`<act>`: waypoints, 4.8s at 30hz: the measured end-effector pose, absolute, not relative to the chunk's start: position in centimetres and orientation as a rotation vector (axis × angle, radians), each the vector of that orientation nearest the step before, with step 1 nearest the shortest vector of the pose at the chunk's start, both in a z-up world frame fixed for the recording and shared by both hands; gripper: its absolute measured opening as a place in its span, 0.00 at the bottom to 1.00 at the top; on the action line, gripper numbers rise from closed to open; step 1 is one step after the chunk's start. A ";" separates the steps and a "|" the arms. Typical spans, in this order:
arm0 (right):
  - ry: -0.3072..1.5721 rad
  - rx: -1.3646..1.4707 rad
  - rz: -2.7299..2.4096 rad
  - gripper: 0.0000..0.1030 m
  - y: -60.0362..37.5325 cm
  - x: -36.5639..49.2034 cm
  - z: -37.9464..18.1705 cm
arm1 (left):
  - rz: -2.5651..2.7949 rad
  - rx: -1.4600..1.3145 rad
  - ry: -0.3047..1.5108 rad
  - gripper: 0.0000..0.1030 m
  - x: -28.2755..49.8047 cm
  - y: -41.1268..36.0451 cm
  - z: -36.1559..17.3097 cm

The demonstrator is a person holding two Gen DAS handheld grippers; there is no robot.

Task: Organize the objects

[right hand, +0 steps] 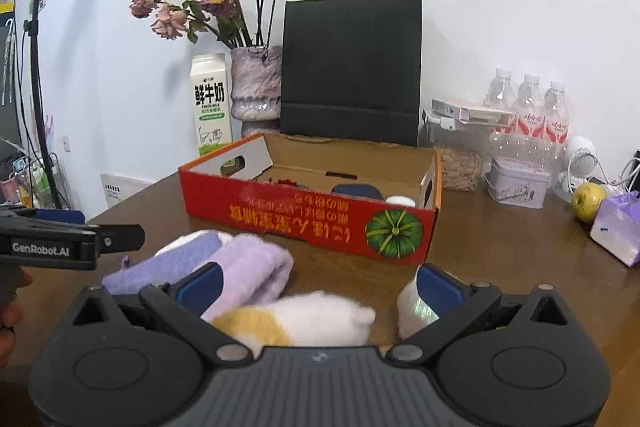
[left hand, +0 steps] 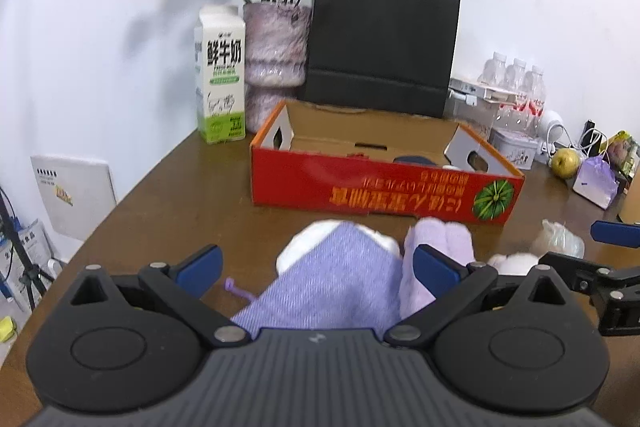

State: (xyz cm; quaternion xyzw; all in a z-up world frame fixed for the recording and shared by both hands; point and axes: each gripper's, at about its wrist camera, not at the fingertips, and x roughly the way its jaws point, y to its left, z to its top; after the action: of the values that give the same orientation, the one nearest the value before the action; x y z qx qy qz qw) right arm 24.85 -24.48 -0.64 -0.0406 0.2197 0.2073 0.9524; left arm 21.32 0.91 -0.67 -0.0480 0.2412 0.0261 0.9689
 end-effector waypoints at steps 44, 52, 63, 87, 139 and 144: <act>0.591 -0.067 0.381 1.00 -24.4 21.2 -5.5 | -0.049 0.026 0.672 0.47 23.2 1.0 -5.1; 0.567 -0.128 0.466 0.77 -23.3 20.6 -5.3 | -0.037 0.039 0.656 0.38 21.4 0.3 -5.1; 0.588 -0.176 0.613 0.51 -24.6 21.6 -5.4 | 0.055 -0.003 0.641 0.38 17.9 0.9 -5.2; 0.529 0.004 0.408 1.00 -24.8 18.7 -3.6 | 0.107 0.097 0.642 1.00 16.5 0.7 -3.4; 0.637 -0.212 0.653 0.76 -23.2 21.6 -5.6 | 0.008 0.006 0.660 0.64 17.5 1.6 -5.5; 0.612 -0.194 0.634 0.74 -23.1 20.7 -5.3 | 0.001 0.006 0.636 0.20 16.3 1.1 -5.2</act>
State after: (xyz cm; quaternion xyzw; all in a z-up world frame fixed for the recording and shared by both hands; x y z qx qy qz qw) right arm 20.68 -23.15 -5.32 -0.0940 0.2956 0.3063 0.9000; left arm 16.31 1.13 -5.20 0.0031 0.3127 0.0004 0.9498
